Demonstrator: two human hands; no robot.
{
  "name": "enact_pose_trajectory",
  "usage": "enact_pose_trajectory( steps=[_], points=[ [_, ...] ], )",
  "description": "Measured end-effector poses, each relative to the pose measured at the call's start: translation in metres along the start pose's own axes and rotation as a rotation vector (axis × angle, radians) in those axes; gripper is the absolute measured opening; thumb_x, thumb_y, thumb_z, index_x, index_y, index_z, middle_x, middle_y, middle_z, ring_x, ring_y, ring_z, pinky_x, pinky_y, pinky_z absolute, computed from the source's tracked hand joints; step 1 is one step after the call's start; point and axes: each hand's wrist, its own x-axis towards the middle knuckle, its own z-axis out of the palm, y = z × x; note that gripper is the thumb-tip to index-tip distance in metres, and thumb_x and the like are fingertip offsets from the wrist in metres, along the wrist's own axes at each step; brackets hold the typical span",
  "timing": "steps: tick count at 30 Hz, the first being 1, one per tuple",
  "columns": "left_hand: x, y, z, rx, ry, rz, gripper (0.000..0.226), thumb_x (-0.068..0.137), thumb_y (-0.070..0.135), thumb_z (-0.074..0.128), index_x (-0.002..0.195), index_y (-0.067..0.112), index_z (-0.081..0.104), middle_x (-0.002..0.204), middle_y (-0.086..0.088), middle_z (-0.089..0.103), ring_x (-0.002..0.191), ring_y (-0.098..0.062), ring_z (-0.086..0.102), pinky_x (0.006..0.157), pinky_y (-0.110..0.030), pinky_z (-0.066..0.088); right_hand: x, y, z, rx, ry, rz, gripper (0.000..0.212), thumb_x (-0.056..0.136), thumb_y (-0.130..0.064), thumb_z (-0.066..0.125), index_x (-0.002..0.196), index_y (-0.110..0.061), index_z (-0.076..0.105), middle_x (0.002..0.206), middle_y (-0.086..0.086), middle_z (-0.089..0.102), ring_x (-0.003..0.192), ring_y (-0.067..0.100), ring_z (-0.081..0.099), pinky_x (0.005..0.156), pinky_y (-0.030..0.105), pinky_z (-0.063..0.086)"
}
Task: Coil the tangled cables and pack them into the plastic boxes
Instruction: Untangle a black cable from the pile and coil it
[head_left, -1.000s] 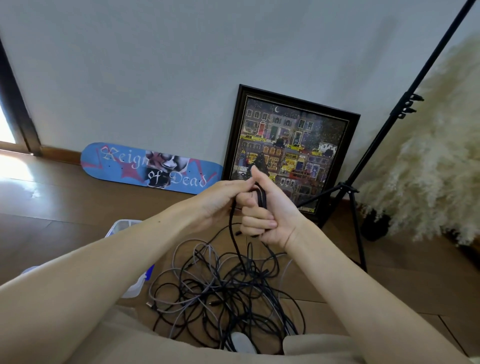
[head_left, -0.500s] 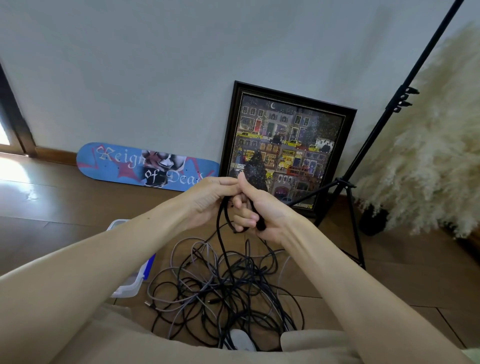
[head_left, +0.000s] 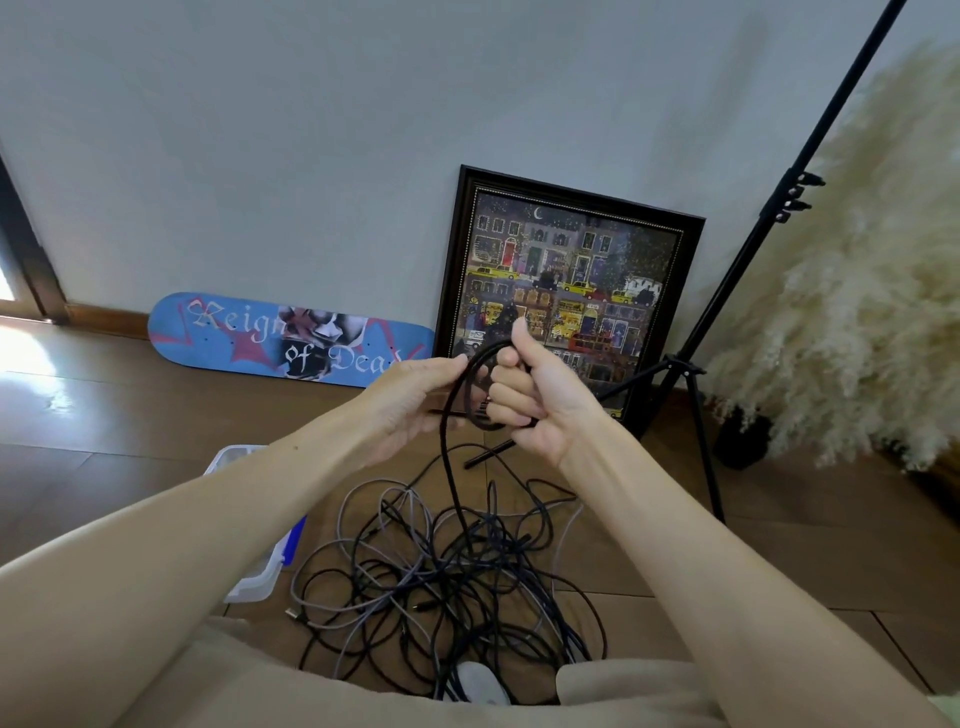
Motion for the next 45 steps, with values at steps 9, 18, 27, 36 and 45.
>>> enact_pose_trajectory(
  steps=[9,18,27,36,45],
  points=[
    [0.001,-0.002,0.013,0.105,-0.004,-0.039,0.027,0.098,0.022,0.046,0.077,0.015,0.062,0.051,-0.002,0.045,0.041,-0.011,0.038,0.052,-0.026,0.036,-0.004,-0.012,-0.007,0.082,-0.092,0.059,0.060,0.098,-0.052,0.034,0.053,-0.015,0.047,0.031,-0.009,0.023,0.022,0.002,0.018,0.028,0.016,0.011],
    [0.005,-0.017,0.031,0.167,0.056,-0.001,0.026,0.101,0.021,0.042,0.086,0.013,0.062,0.053,0.000,0.050,0.040,-0.008,0.041,0.042,-0.019,0.035,-0.008,-0.024,-0.017,-0.077,0.022,0.010,0.051,0.100,-0.048,0.034,0.061,-0.016,0.041,0.034,-0.009,0.021,0.024,0.003,0.016,0.030,0.017,0.011],
    [0.002,-0.022,0.033,0.261,0.130,0.084,0.028,0.102,0.021,0.039,0.102,0.003,0.061,0.056,-0.002,0.047,0.038,-0.009,0.040,0.040,-0.018,0.035,-0.007,-0.023,-0.016,-0.108,0.032,0.085,0.051,0.100,-0.048,0.034,0.061,-0.015,0.038,0.033,-0.009,0.021,0.023,0.003,0.017,0.025,0.015,0.013],
    [0.005,-0.018,0.035,0.075,-0.030,-0.104,0.022,0.102,0.019,0.039,0.112,0.014,0.058,0.077,-0.009,0.064,0.075,-0.021,0.064,0.087,-0.043,0.051,-0.002,-0.025,-0.023,0.082,0.073,-0.150,0.060,0.100,-0.052,0.025,0.107,-0.004,0.060,0.035,-0.009,0.022,0.027,0.004,0.017,0.034,0.018,0.013],
    [0.001,-0.030,0.043,0.276,-0.158,-0.125,0.019,0.099,0.001,0.037,0.099,0.007,0.056,0.092,-0.008,0.061,0.086,-0.015,0.064,0.080,-0.024,0.052,-0.001,-0.023,-0.022,-0.085,0.130,-0.236,0.060,0.103,-0.041,0.032,0.150,-0.005,0.022,0.045,-0.006,0.026,0.036,0.005,0.021,0.040,0.018,0.022]
  ],
)
